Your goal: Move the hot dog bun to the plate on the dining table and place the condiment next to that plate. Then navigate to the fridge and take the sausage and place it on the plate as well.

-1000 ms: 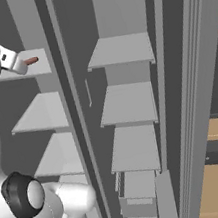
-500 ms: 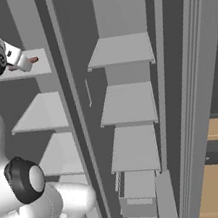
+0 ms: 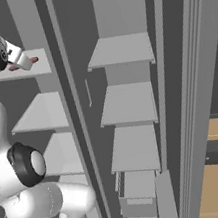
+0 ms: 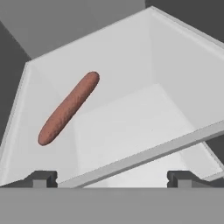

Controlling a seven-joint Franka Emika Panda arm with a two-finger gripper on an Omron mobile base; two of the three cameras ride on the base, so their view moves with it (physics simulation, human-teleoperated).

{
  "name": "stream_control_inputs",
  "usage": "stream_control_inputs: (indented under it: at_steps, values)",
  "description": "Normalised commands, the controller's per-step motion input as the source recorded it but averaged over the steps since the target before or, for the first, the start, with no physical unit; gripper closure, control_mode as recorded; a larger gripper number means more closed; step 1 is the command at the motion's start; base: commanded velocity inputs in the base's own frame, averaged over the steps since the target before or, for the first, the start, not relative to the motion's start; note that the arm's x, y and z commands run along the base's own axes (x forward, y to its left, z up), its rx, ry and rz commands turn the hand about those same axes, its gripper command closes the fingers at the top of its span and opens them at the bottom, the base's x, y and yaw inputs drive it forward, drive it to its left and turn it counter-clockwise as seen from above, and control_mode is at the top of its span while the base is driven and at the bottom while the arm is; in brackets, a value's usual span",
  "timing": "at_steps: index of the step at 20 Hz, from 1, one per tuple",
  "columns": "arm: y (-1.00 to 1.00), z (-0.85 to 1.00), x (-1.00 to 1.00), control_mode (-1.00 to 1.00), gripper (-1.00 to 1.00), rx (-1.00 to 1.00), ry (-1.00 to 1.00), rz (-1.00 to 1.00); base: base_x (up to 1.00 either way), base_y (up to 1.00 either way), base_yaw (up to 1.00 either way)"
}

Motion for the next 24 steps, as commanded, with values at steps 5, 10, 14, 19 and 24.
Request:
stream_control_inputs:
  at_steps: [5,10,14,19,24]
  values:
    - [0.12,-0.01,0.34,-1.00,-1.00,0.00,0.09,-0.08,0.00,0.00,0.00]
    - [0.08,-0.10,0.31,-1.00,-1.00,0.00,0.05,-0.07,0.00,0.00,0.00]
    - [0.08,-0.13,0.26,-1.00,-1.00,0.00,0.04,-0.05,0.00,0.00,0.00]
    - [0.09,-0.14,0.29,-1.00,-1.00,0.00,0.05,-0.05,0.00,0.00,0.00]
    - [0.09,-0.09,0.34,-1.00,-1.00,0.00,0.03,-0.05,0.00,0.00,0.00]
